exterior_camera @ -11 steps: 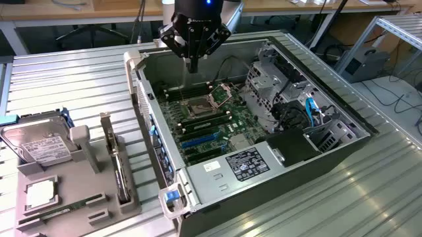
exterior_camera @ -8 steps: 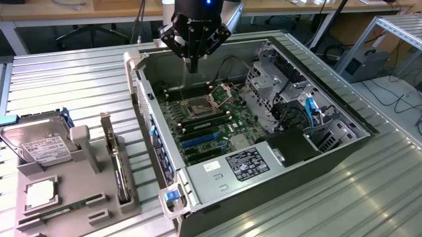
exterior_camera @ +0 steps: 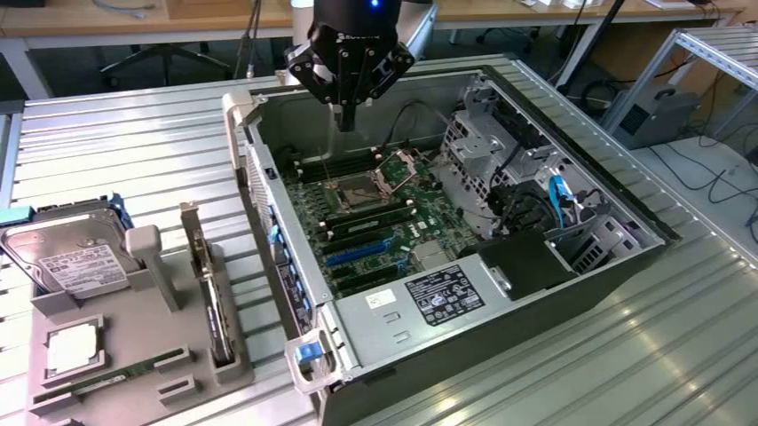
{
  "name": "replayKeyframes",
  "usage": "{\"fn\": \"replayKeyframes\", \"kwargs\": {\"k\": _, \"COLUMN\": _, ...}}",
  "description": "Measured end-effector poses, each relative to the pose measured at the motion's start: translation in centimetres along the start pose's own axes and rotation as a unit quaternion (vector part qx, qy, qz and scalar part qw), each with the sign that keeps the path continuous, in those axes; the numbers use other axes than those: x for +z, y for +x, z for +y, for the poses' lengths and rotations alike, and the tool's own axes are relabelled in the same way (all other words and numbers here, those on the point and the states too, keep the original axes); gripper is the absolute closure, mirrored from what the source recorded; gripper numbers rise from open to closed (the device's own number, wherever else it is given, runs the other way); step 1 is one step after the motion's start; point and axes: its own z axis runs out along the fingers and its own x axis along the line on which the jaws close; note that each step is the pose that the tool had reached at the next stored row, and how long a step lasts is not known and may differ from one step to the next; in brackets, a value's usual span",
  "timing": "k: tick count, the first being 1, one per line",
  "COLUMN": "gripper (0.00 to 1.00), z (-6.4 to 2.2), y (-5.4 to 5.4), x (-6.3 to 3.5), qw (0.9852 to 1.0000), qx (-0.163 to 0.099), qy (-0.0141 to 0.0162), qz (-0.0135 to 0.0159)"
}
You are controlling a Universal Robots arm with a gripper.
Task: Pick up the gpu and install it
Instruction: 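Reach for the gpu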
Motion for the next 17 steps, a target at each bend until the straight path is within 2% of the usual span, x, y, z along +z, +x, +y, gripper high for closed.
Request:
{"fn": "replayKeyframes", "kwargs": {"k": 3, "gripper": 0.89, "z": 0.00, "y": 0.0, "x": 0.00, "qw": 1.0000, "qx": 0.000, "qy": 0.0000, "qz": 0.0000}}
{"fn": "replayKeyframes", "kwargs": {"k": 9, "gripper": 0.89, "z": -0.07, "y": 0.9, "x": -0.03, "qw": 1.0000, "qx": 0.000, "qy": 0.0000, "qz": 0.0000}}
{"fn": "replayKeyframes", "kwargs": {"k": 13, "gripper": 0.89, "z": -0.14, "y": 1.9, "x": -0.06, "qw": 1.0000, "qx": 0.000, "qy": 0.0000, "qz": 0.0000}}
{"fn": "replayKeyframes", "kwargs": {"k": 17, "gripper": 0.89, "z": -0.27, "y": 3.6, "x": -0.10, "qw": 1.0000, "qx": 0.000, "qy": 0.0000, "qz": 0.0000}}
